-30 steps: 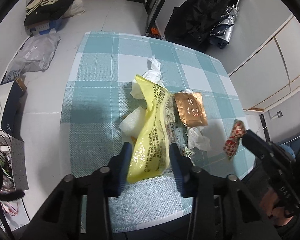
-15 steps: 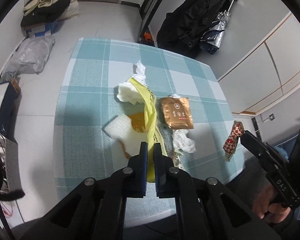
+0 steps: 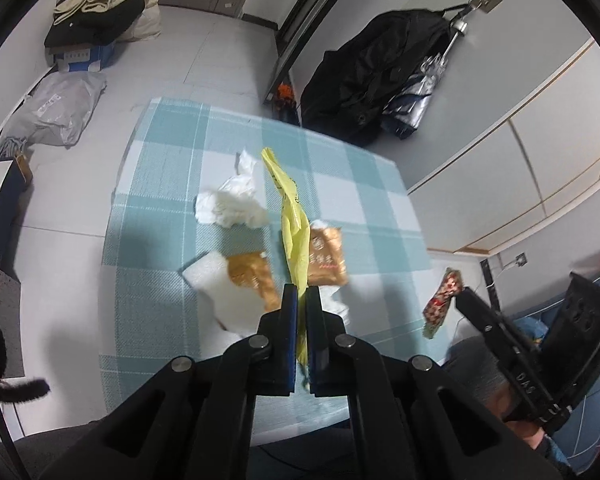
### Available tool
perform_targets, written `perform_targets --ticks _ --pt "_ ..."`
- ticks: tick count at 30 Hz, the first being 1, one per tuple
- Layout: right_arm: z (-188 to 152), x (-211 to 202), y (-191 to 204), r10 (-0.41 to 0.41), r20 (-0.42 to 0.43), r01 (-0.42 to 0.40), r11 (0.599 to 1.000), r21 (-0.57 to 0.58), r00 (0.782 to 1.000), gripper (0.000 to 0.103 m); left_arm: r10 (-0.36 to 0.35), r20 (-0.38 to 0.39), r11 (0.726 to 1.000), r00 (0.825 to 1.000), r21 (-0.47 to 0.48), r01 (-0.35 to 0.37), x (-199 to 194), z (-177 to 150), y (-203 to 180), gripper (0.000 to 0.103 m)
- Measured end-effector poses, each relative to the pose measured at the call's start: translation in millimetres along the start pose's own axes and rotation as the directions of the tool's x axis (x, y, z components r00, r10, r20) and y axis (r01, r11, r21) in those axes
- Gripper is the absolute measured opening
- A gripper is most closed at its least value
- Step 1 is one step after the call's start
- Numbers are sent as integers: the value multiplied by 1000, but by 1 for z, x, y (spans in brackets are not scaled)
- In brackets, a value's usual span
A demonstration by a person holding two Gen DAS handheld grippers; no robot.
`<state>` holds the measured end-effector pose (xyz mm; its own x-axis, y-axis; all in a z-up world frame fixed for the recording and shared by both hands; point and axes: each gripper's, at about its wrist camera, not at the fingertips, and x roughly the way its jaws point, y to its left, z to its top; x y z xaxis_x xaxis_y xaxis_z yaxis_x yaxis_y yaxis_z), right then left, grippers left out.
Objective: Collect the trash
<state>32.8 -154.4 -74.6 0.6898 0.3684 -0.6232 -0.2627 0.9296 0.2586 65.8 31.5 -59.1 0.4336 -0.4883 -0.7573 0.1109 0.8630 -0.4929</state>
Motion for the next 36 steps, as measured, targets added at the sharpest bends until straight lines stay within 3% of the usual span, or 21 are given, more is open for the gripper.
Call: perform_targets --ticks 9,18,28,36 --pt "11 -16 -8 16 54 -17 1000 13 998 7 -7 54 998 998 69 4 -19 9 -36 0" --pt "32 -55 -33 6 142 -11 999 34 990 7 -25 133 975 991 222 -5 -32 22 -106 0" --pt "50 -120 -85 -77 235 61 995 75 969 7 -114 110 931 987 360 67 -12 27 -197 0" --pt "48 -178 -144 -188 306 143 976 164 933 7 -160 52 888 986 443 121 16 22 -253 0"
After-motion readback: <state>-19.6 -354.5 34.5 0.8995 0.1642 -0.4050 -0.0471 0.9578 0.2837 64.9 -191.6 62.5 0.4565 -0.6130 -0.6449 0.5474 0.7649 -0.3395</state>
